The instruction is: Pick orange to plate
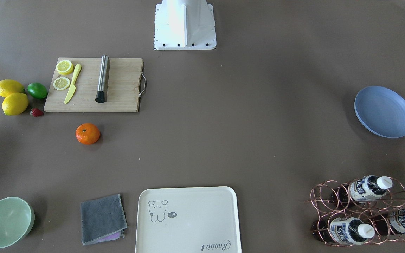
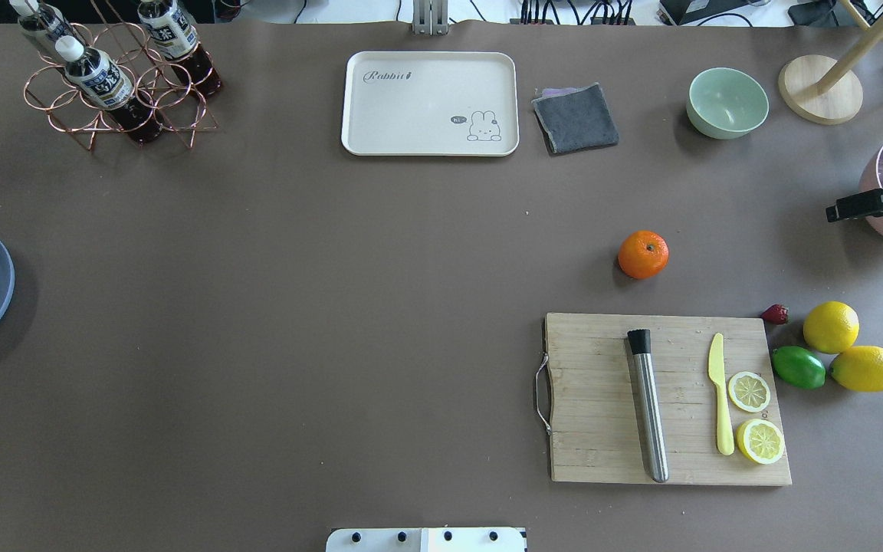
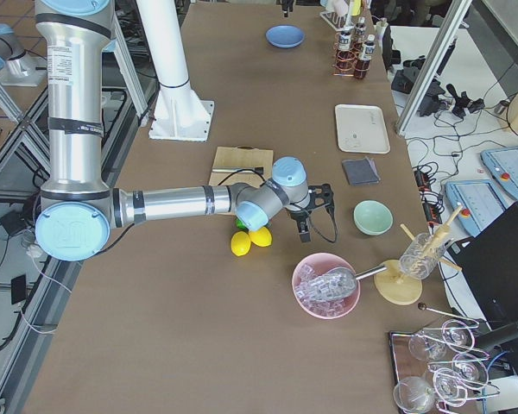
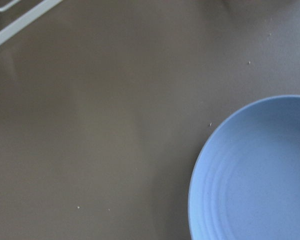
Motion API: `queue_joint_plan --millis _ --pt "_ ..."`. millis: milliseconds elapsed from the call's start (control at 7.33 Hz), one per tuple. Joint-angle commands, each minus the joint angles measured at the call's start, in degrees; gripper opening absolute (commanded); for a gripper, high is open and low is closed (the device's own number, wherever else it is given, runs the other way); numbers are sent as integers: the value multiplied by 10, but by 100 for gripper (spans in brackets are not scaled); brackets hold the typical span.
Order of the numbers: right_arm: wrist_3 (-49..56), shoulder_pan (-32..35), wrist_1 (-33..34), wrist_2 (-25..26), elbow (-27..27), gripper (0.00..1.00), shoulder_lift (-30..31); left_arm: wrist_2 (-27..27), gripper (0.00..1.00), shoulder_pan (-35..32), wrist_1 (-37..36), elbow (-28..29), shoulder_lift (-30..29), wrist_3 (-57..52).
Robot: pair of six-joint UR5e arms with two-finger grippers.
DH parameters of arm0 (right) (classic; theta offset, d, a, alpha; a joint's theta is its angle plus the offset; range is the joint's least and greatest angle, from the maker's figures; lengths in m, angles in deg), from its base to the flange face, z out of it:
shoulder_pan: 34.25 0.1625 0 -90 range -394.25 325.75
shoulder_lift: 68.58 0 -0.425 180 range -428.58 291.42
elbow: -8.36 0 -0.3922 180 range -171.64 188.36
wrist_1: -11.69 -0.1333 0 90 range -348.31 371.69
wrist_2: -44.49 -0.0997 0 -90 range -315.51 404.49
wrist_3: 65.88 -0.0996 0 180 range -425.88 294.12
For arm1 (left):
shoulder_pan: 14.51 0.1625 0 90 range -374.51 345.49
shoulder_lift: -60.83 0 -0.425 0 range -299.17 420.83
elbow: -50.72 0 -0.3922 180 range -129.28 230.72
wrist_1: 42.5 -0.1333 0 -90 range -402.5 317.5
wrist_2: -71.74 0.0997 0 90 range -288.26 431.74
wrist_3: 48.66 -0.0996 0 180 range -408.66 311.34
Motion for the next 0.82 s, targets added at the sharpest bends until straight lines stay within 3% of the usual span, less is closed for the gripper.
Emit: queue_joint_plan --millis 0,409,682 --pt "0 -1 -2 2 0 100 1 -7 98 14 0 6 -1 1" --pt "0 -1 -2 9 0 100 1 -7 97 39 0 29 -24 10" --pt "0 -2 -2 15 0 100 1 -7 81 41 -1 38 -30 10"
